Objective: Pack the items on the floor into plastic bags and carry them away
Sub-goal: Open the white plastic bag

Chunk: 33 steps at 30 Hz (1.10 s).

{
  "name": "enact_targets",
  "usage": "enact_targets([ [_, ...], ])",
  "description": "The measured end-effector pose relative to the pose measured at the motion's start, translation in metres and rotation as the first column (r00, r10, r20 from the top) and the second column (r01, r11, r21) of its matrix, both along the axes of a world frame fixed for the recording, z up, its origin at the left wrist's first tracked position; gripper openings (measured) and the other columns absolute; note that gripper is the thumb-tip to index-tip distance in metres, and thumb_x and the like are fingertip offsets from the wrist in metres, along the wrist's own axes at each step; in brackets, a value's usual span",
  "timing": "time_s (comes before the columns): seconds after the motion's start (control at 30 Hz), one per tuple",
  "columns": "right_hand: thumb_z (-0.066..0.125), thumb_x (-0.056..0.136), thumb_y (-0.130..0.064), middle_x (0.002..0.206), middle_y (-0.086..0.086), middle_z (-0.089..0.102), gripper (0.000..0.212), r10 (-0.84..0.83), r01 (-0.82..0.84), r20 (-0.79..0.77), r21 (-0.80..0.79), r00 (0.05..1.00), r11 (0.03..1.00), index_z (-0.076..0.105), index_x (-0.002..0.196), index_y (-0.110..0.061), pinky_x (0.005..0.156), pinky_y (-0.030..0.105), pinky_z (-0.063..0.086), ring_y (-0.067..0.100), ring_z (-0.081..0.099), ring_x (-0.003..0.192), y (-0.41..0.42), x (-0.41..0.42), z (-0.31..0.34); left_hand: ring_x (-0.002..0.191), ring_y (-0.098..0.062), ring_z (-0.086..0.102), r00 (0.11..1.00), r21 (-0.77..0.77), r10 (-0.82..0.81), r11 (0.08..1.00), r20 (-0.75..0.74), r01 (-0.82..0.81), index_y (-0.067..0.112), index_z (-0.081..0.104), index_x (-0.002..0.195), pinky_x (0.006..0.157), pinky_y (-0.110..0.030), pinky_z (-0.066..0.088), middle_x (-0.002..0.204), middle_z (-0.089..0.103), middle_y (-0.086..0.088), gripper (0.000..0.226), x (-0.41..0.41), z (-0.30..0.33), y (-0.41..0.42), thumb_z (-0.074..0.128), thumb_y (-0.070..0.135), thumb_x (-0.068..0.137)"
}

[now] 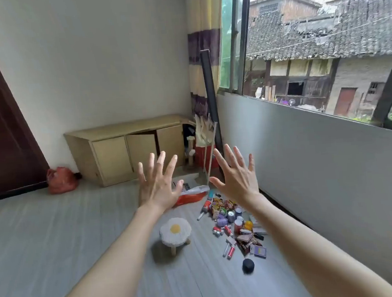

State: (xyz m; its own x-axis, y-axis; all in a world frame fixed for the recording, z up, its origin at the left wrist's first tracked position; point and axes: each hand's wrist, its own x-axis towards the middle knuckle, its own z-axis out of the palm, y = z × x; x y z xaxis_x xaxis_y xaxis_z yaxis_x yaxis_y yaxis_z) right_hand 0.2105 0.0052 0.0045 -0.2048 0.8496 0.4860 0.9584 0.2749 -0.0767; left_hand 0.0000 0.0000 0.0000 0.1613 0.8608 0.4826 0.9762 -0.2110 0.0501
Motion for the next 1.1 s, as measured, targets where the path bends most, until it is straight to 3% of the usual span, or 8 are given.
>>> enact_targets([
  [0.3,0.054,0.084,-0.050,0.155,0.010,0.015,0.077,-0.042,0.041,-0.013,-0.108,0.999,0.993,0.017,0.147,-0.026,0.112,0.059,0.004,0.031,0.011,0.143,0.114,0.002,-0.082,0.143,-0.028,-0.005,0.999,-0.196,0.005,0.981,-0.045,-0.013,0.028,0.009,0.146,0.112,-0.049,-0.008,0.156,0.004,-0.006,0.066,-0.004,-0.087,0.117,0.041,0.044,0.091],
  [0.47,0.053,0.084,-0.051,0.154,0.009,0.019,0.074,-0.059,0.048,-0.053,-0.201,0.997,0.978,0.023,0.145,-0.025,0.109,0.053,-0.002,0.030,0.014,0.143,0.188,0.015,-0.127,0.137,-0.035,0.027,0.998,-0.228,0.012,0.973,-0.056,-0.025,0.023,0.034,0.138,0.109,-0.055,0.015,0.145,0.037,-0.012,0.063,0.002,-0.133,0.189,0.041,0.046,0.080],
  [0.63,0.048,0.074,-0.059,0.143,0.011,0.043,0.075,-0.061,0.063,0.018,-0.355,0.998,0.933,0.037,0.139,-0.024,0.102,0.061,0.026,0.033,0.040,0.131,0.273,0.028,-0.157,0.129,-0.028,0.027,0.994,-0.357,0.010,0.933,-0.113,-0.050,0.025,0.040,0.130,0.102,-0.049,0.018,0.134,0.052,-0.011,0.061,0.018,-0.159,0.267,0.034,0.048,0.074],
  [0.73,0.057,0.077,-0.056,0.146,0.012,0.038,0.076,-0.058,0.052,-0.007,-0.349,0.998,0.936,0.034,0.141,-0.023,0.105,0.060,0.017,0.034,0.034,0.135,0.331,0.032,-0.157,0.135,-0.030,0.028,0.995,-0.382,0.031,0.922,-0.093,-0.064,0.025,0.035,0.136,0.110,-0.049,0.014,0.142,0.043,-0.010,0.062,0.020,-0.161,0.326,0.037,0.048,0.078],
  [0.8,0.066,0.073,-0.053,0.143,0.013,0.043,0.077,-0.051,0.045,-0.007,-0.335,0.999,0.941,0.040,0.138,-0.021,0.103,0.061,0.022,0.035,0.039,0.132,0.365,0.032,-0.157,0.141,-0.030,0.017,0.997,-0.394,0.035,0.917,-0.069,-0.059,0.026,0.030,0.141,0.114,-0.050,0.007,0.150,0.028,-0.008,0.064,0.018,-0.161,0.362,0.034,0.048,0.082],
  [0.97,0.067,0.072,-0.053,0.140,0.012,0.046,0.076,-0.080,0.078,0.011,-0.375,0.997,0.924,0.041,0.137,-0.022,0.100,0.063,0.029,0.034,0.042,0.130,0.445,0.031,-0.167,0.143,-0.027,-0.001,0.998,-0.397,0.004,0.918,-0.058,-0.027,0.028,0.017,0.145,0.112,-0.046,-0.009,0.155,0.010,-0.006,0.077,0.012,-0.171,0.443,0.007,0.056,0.075],
  [1.03,0.067,0.073,-0.053,0.141,0.011,0.046,0.075,-0.091,0.089,0.015,-0.394,0.996,0.915,0.042,0.136,-0.022,0.100,0.063,0.029,0.034,0.042,0.130,0.474,0.026,-0.179,0.143,-0.028,0.005,0.998,-0.418,-0.007,0.908,-0.057,-0.017,0.027,0.022,0.144,0.112,-0.047,-0.005,0.154,0.016,-0.006,0.074,0.007,-0.183,0.474,0.011,0.056,0.077],
  [1.1,0.067,0.073,-0.051,0.141,0.011,0.046,0.075,-0.086,0.087,0.021,-0.413,0.996,0.907,0.042,0.136,-0.022,0.100,0.064,0.030,0.034,0.042,0.130,0.504,0.020,-0.190,0.140,-0.030,0.018,0.991,-0.454,-0.046,0.891,-0.125,-0.015,0.026,0.032,0.140,0.113,-0.051,0.008,0.149,0.032,-0.008,0.067,-0.003,-0.195,0.509,0.022,0.053,0.080],
])
